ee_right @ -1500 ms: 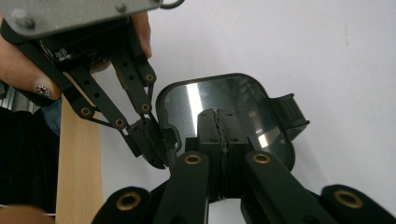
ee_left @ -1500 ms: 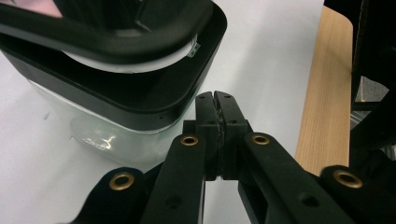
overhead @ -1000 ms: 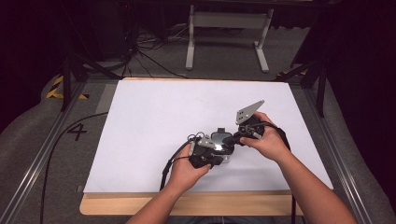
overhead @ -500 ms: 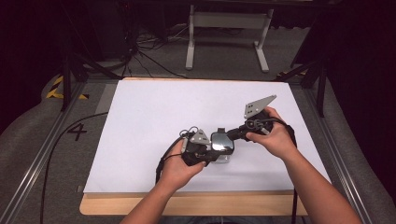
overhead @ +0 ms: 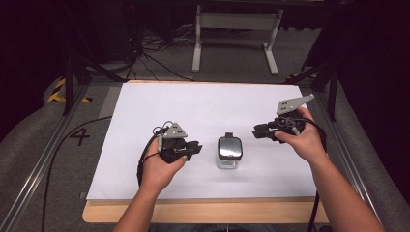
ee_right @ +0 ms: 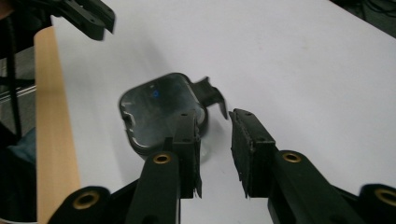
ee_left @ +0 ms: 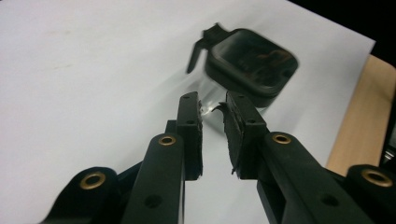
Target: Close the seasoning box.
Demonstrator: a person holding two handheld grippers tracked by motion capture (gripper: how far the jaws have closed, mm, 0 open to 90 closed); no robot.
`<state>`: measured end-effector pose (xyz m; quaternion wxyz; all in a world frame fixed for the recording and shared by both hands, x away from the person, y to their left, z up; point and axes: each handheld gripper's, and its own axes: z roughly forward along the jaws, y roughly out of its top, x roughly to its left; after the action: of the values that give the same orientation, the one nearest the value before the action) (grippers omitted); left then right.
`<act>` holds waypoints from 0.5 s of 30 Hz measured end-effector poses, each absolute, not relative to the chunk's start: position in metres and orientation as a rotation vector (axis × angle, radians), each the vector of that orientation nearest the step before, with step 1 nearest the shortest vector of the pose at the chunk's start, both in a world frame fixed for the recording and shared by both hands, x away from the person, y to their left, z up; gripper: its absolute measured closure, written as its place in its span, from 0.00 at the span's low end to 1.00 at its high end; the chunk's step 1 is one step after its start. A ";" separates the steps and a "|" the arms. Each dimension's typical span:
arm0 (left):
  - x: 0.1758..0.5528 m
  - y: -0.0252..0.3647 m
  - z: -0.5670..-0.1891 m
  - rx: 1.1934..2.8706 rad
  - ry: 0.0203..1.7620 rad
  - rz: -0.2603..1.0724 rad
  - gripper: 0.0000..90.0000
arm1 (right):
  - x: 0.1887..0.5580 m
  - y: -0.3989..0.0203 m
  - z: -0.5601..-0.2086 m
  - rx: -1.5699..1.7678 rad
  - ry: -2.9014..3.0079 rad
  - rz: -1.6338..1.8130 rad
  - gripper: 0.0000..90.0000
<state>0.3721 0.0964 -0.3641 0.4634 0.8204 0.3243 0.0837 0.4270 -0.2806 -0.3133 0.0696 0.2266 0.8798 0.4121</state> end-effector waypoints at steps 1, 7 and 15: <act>0.373 0.101 -0.365 2.011 0.818 0.212 0.84 | 0.428 -0.286 -0.315 0.703 2.632 1.238 0.78; 0.383 0.124 -0.374 2.000 0.907 0.237 0.82 | 0.432 -0.316 -0.326 0.855 2.559 1.227 0.73; 0.397 0.144 -0.388 1.974 0.999 0.241 0.80 | 0.435 -0.346 -0.354 1.019 2.477 1.195 0.66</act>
<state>0.3971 0.1439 -0.3882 0.4422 0.7955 0.4027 0.0969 0.4353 -0.3462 -0.3539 0.1043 0.3456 0.8400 0.4051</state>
